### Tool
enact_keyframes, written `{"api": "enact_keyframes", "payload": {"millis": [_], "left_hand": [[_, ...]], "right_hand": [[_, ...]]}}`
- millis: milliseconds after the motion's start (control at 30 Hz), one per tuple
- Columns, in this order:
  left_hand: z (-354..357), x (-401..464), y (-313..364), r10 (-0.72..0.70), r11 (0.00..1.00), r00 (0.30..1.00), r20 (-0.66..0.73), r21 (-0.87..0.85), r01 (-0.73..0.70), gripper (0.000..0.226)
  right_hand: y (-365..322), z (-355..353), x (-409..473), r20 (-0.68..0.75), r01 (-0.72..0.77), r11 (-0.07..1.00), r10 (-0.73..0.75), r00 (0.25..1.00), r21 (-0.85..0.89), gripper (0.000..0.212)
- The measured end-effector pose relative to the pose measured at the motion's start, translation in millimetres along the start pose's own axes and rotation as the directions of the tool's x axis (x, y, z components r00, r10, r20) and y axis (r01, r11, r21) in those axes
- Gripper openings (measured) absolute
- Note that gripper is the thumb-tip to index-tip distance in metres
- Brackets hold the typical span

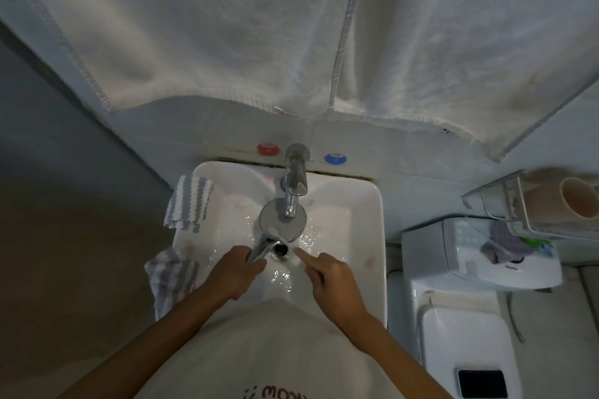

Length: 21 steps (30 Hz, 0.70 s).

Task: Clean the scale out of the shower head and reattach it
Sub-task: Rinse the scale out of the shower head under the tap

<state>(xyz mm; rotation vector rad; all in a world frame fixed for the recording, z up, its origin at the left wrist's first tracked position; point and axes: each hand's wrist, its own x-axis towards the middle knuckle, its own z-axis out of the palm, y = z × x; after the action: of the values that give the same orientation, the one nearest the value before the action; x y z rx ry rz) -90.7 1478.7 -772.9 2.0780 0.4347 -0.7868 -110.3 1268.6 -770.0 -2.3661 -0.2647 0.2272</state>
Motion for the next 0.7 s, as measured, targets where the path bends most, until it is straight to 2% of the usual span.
{"api": "enact_keyframes", "payload": {"millis": [100, 233, 367, 500, 633, 700], "left_hand": [[2, -2, 0, 0.021, 0.999, 1.000, 0.017, 0.044, -0.022, 0.028], [2, -5, -2, 0.041, 0.997, 0.999, 0.021, 0.067, -0.042, 0.029], [3, -5, -4, 0.063, 0.989, 0.998, 0.008, 0.131, -0.063, 0.028], [5, -6, -7, 0.078, 0.976, 0.997, 0.000, 0.203, -0.076, 0.029], [6, -6, -10, 0.102, 0.966, 0.995, 0.002, 0.239, -0.100, 0.030], [7, -7, -10, 0.114, 0.964, 0.993, 0.013, 0.241, -0.113, 0.031]], "right_hand": [[5, -1, 5, -0.075, -0.059, 0.998, 0.058, 0.995, -0.012, 0.051], [-2, 4, 0, 0.060, 0.017, 1.000, -0.019, 0.998, 0.024, 0.055], [3, 2, 5, -0.024, -0.049, 0.997, 0.048, 0.999, -0.053, 0.053], [-3, 5, 2, 0.070, 0.021, 0.999, -0.019, 0.997, -0.025, 0.054], [3, 3, 8, -0.080, -0.069, 0.997, 0.066, 0.995, -0.033, 0.051], [1, 4, 9, -0.020, -0.027, 0.999, 0.027, 0.999, -0.020, 0.051]]}}
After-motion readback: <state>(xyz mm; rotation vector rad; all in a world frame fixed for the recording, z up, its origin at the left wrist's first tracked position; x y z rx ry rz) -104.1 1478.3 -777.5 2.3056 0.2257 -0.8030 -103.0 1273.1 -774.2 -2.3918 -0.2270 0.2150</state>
